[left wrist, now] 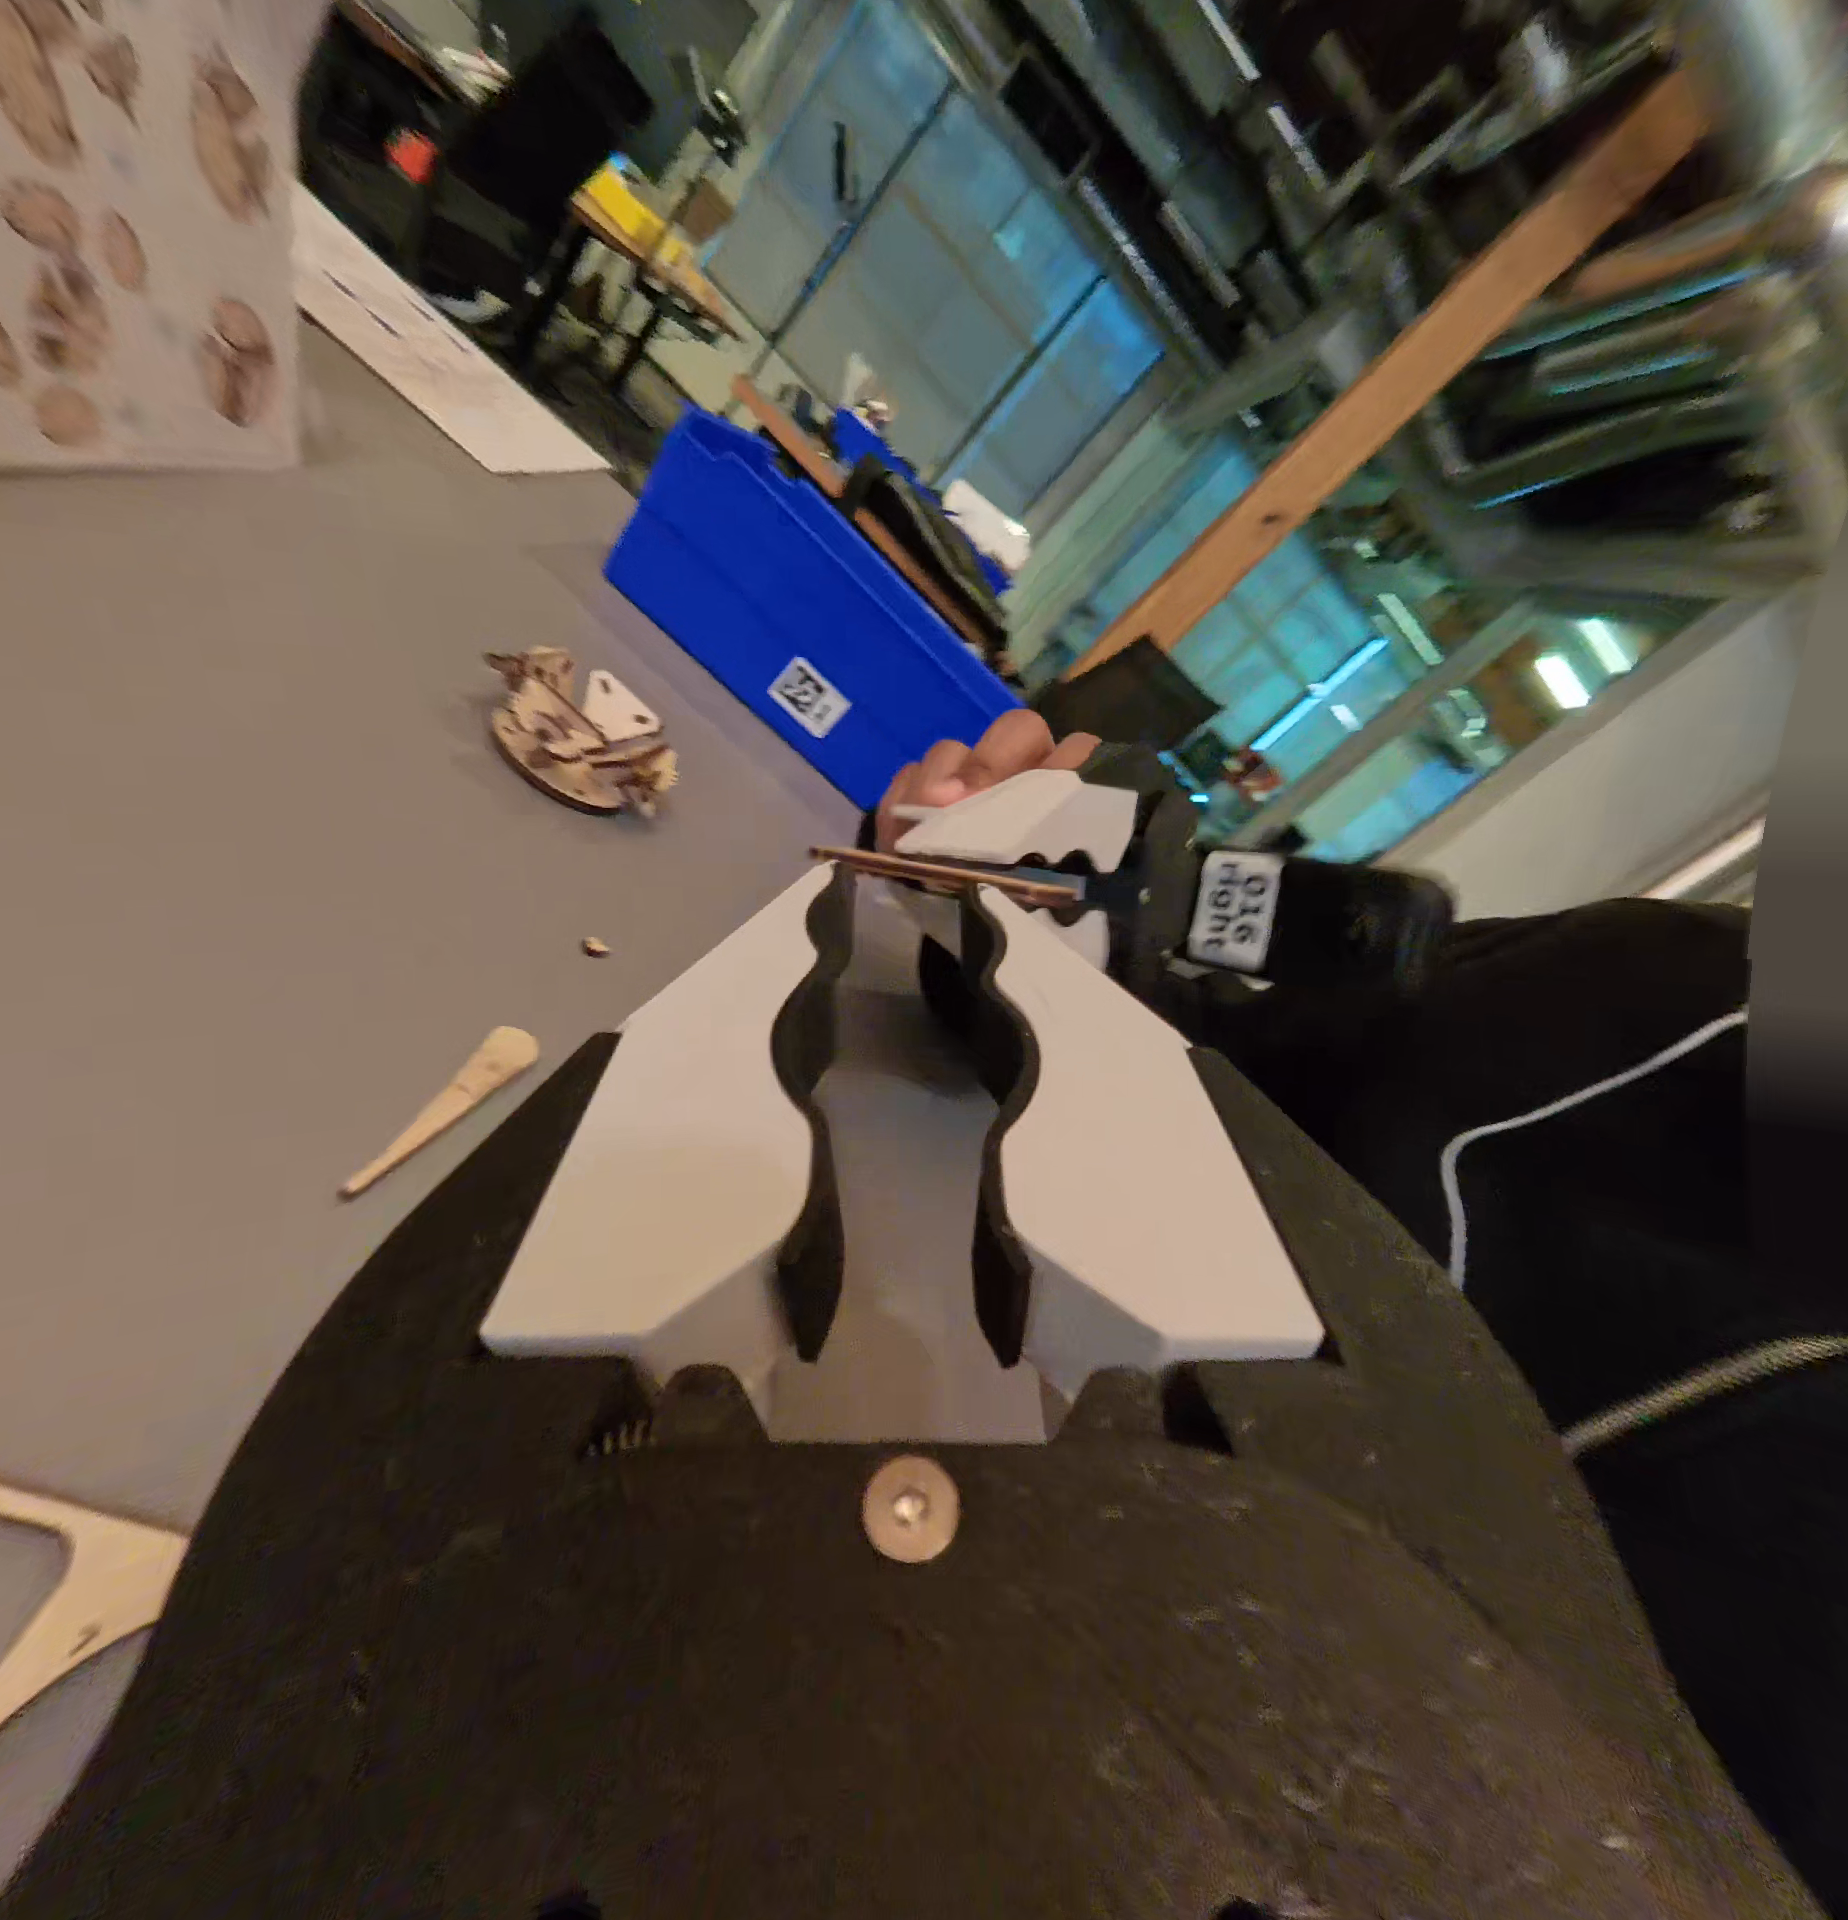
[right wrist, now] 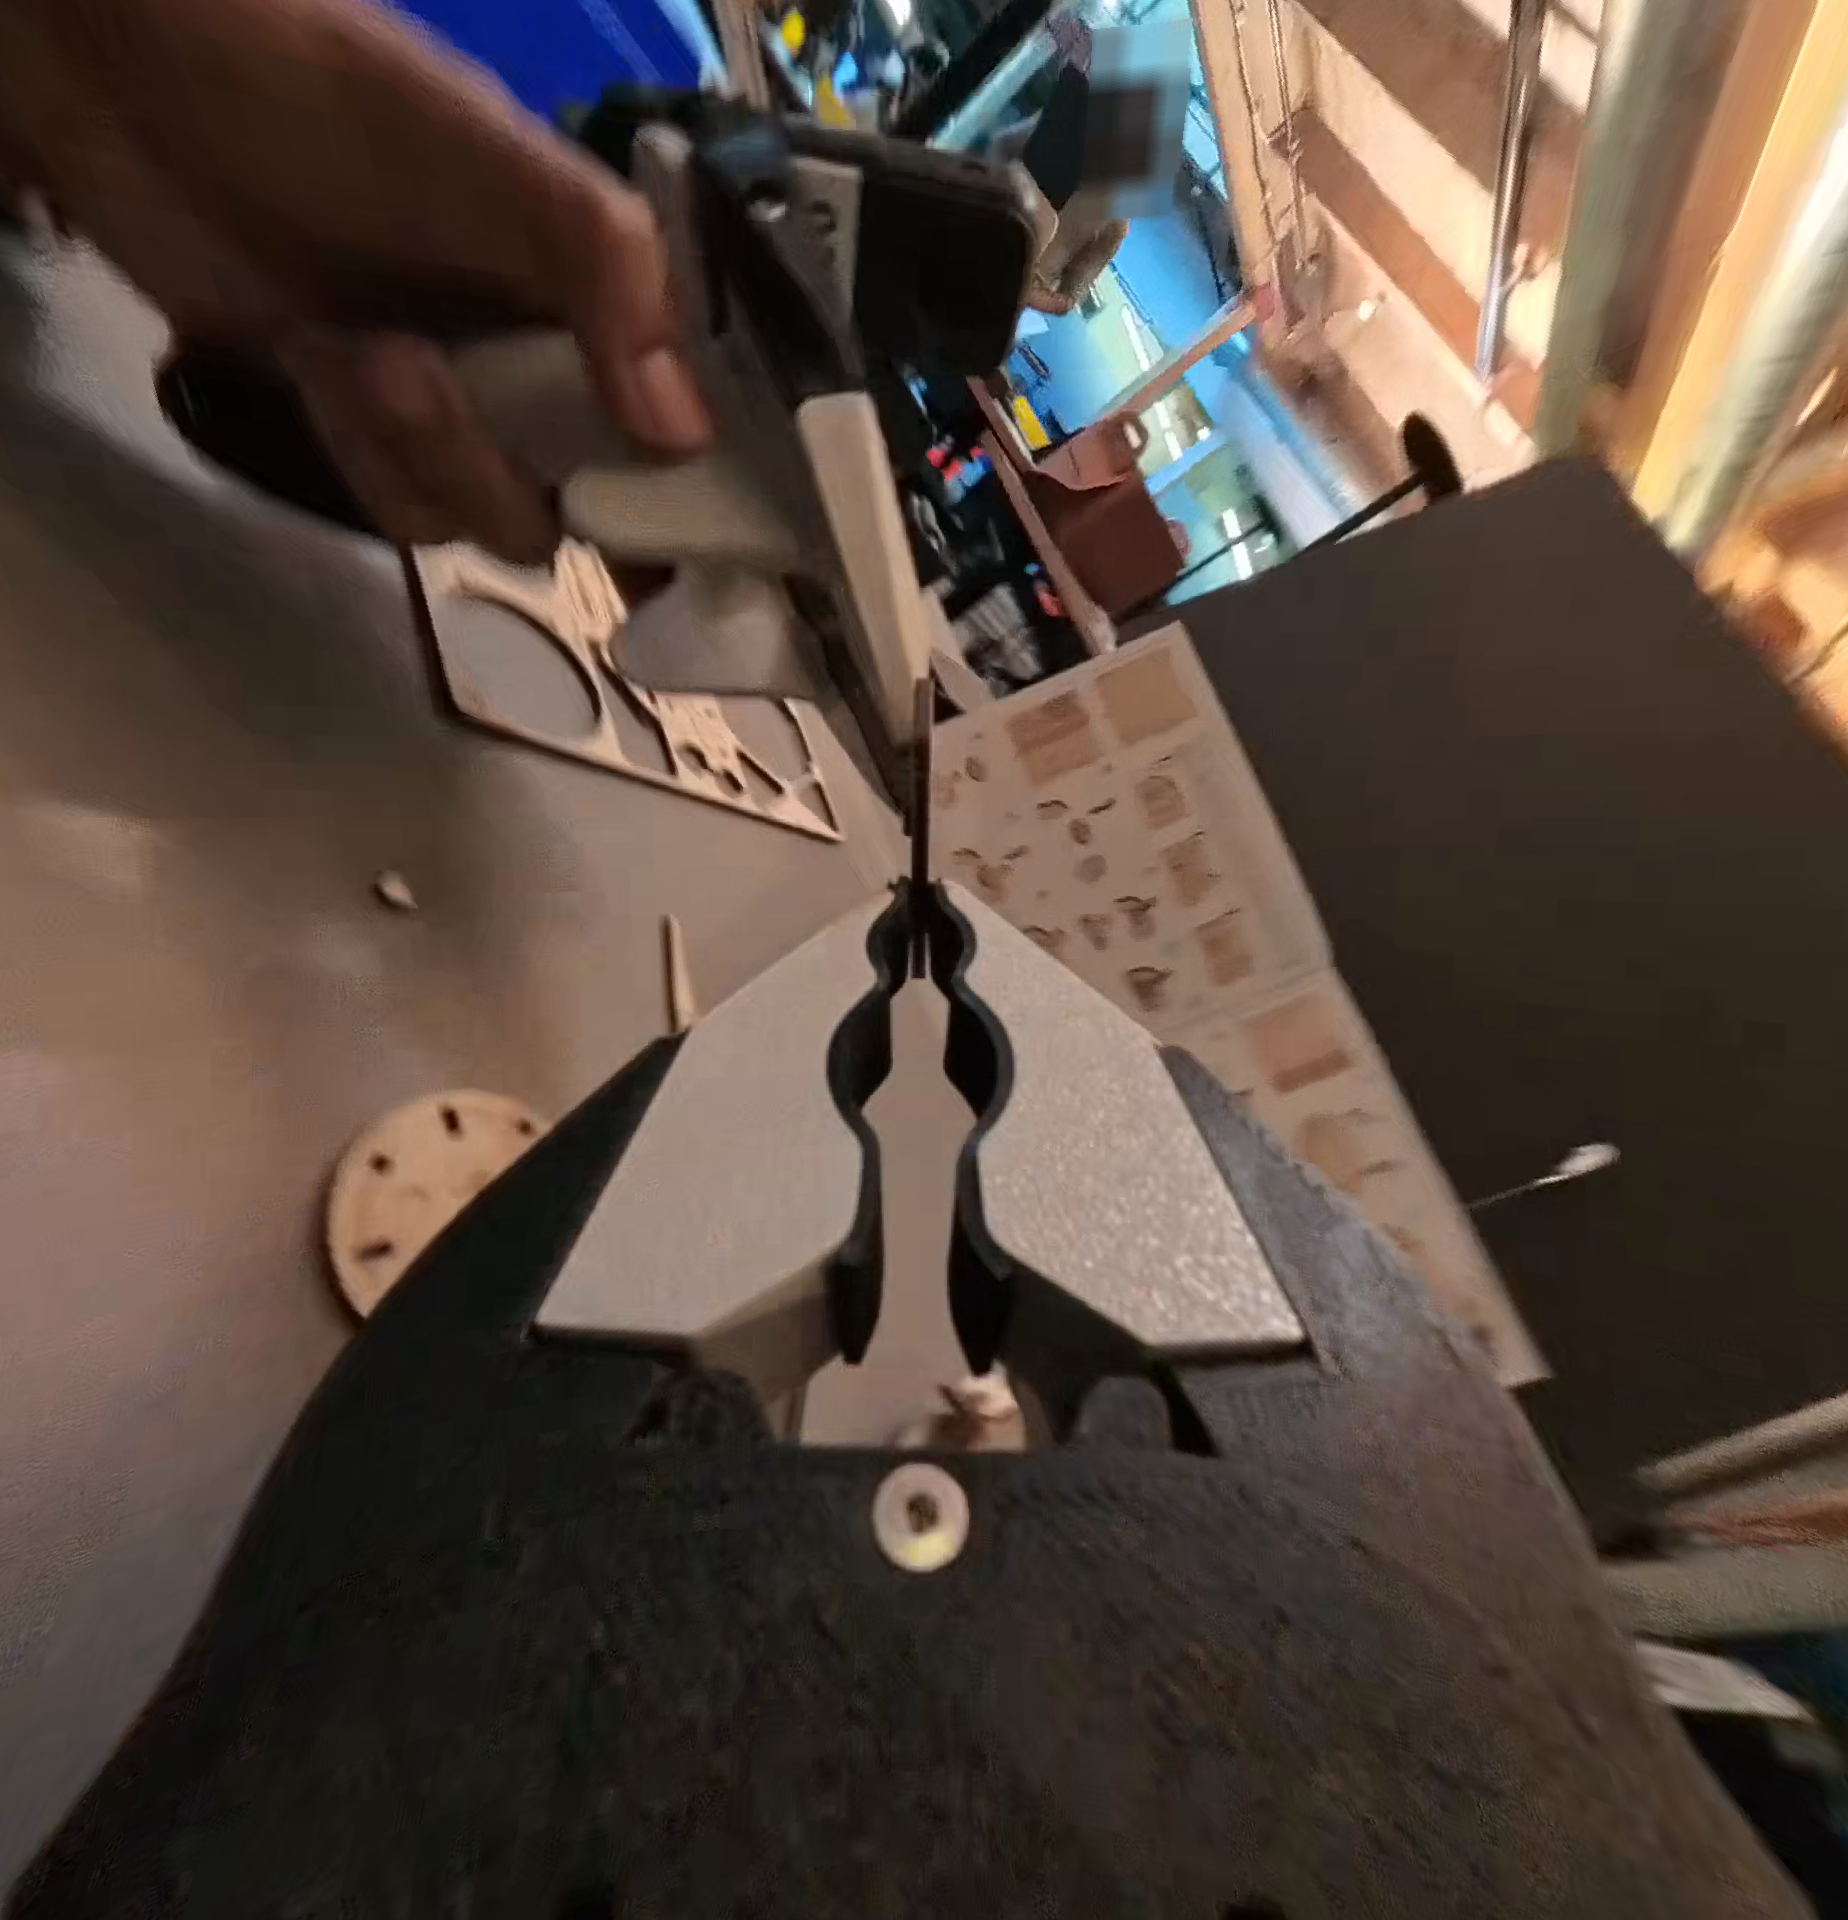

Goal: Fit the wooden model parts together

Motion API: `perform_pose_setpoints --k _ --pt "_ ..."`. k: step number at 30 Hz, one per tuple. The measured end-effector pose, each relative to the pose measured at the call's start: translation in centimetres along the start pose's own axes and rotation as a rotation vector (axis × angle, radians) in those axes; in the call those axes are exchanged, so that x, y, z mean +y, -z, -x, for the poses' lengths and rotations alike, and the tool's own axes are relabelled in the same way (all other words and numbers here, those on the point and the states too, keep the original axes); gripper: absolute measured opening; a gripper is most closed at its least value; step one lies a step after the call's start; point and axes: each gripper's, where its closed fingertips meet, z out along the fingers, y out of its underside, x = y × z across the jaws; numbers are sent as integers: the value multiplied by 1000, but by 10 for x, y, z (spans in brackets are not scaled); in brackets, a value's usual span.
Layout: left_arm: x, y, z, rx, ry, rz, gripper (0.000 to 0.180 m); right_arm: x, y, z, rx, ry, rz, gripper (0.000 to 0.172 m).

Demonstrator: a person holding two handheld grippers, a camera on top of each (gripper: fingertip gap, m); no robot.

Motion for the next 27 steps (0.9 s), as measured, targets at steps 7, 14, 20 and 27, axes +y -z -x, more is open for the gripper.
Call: perform_pose_setpoints --k 7,14,20,27 --pt "-2 1 -4 152 194 -28 13 1 4 3 67 412 30 0" --pt "15 -5 2 200 354 42 23 0 2 10 95 627 27 1" --pt "17 -7 8 140 336 48 0 7 0 14 74 551 43 9" --pt "-1 6 18 80 293 -58 0 40 -1 10 -60 -27 141 37"
